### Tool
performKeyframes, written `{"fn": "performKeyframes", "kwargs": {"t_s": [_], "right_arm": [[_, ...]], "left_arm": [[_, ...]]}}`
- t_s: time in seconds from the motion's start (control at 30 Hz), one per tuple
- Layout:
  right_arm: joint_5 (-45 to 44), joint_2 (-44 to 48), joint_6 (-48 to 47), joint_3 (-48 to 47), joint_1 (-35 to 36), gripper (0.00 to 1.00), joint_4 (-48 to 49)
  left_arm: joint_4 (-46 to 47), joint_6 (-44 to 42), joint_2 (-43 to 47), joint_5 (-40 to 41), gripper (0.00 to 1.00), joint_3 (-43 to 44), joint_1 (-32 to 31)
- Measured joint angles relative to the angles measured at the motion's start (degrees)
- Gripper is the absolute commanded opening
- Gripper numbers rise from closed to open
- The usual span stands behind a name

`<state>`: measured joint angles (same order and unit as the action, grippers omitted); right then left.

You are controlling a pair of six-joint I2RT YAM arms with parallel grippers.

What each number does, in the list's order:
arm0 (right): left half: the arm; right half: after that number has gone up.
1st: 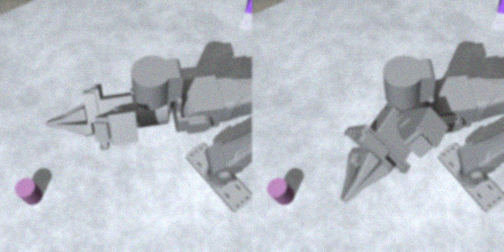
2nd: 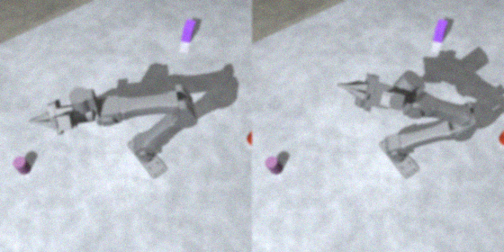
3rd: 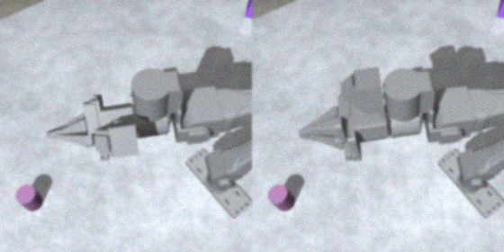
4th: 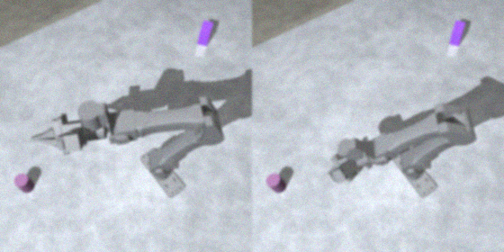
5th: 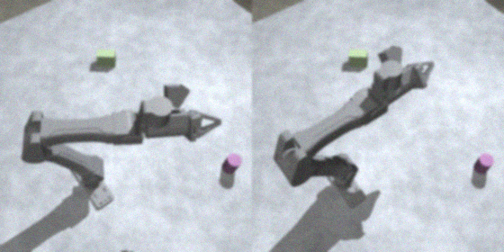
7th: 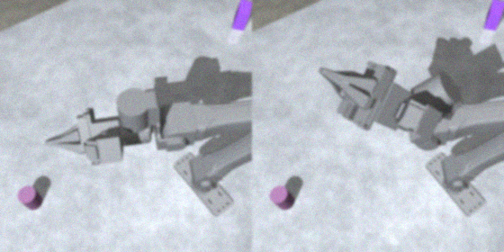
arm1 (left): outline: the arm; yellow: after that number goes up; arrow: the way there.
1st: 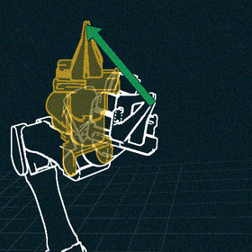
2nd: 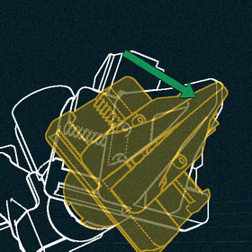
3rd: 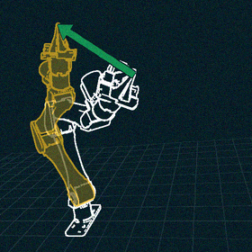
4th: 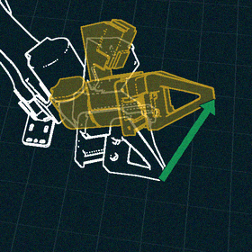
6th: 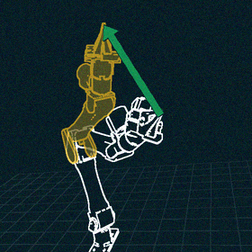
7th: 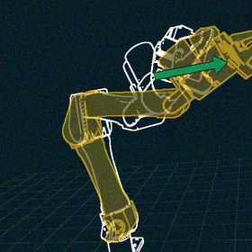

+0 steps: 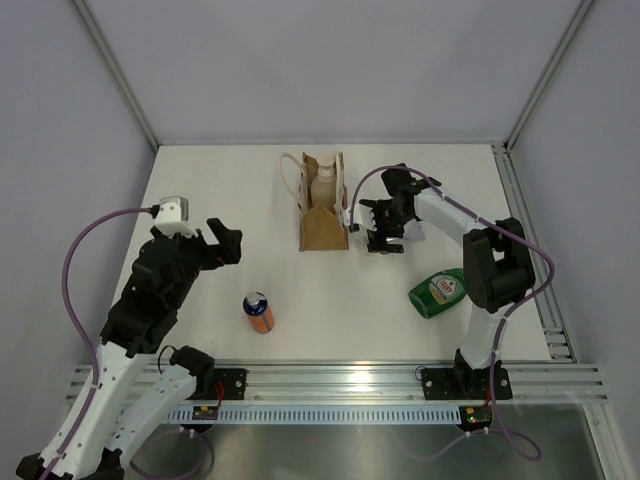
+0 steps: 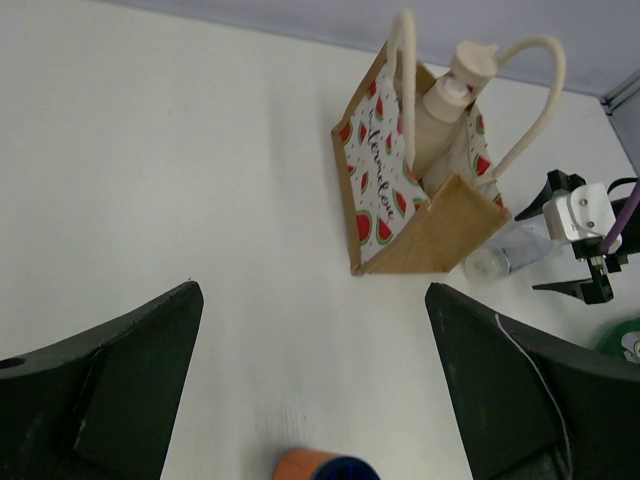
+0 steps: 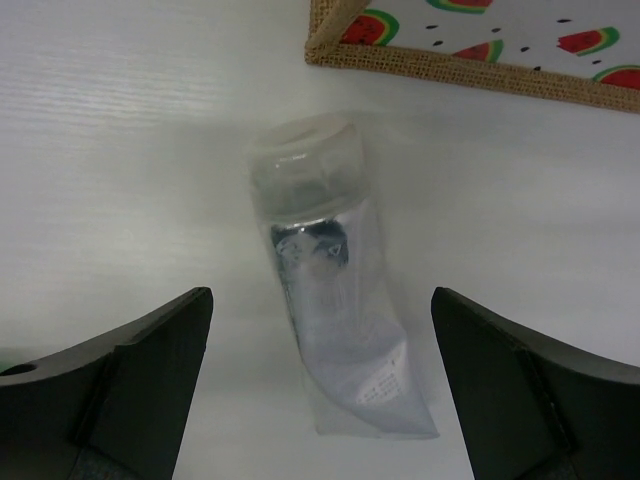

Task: Place the personal care products into the canvas bag

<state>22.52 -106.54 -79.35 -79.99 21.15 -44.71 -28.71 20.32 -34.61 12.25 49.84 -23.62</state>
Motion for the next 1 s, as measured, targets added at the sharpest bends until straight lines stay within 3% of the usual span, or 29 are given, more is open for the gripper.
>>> {"fn": "performKeyframes", "kwargs": {"t_s": [0.27, 0.47, 0.53, 0.77, 1.0], "right_arm": [[-4.7, -5.9, -1.2, 0.1, 2.3, 0.91, 3.9], [-5.8, -6.5, -2.9, 1.9, 2.5, 0.69, 5.6], [-5.9, -6.5, -3.1, 2.2, 2.8, 0.53, 6.4], [-5.3, -5.9, -2.6, 3.8, 3.1, 0.31, 9.2], [-0.3, -0.9, 1.4, 7.5, 3.1, 0.25, 7.5]], "left_arm": [[-7.2, 5.0, 7.6, 2.8, 0.99, -4.6, 0.0], [-8.4, 6.6, 8.7, 3.9, 0.99, -4.7, 0.0], [-8.7, 6.8, 8.7, 4.1, 0.99, -4.7, 0.0], [-8.9, 7.0, 8.6, 4.4, 0.99, -5.3, 0.0], [-8.9, 7.0, 8.5, 4.5, 0.99, -5.4, 0.0]]}}
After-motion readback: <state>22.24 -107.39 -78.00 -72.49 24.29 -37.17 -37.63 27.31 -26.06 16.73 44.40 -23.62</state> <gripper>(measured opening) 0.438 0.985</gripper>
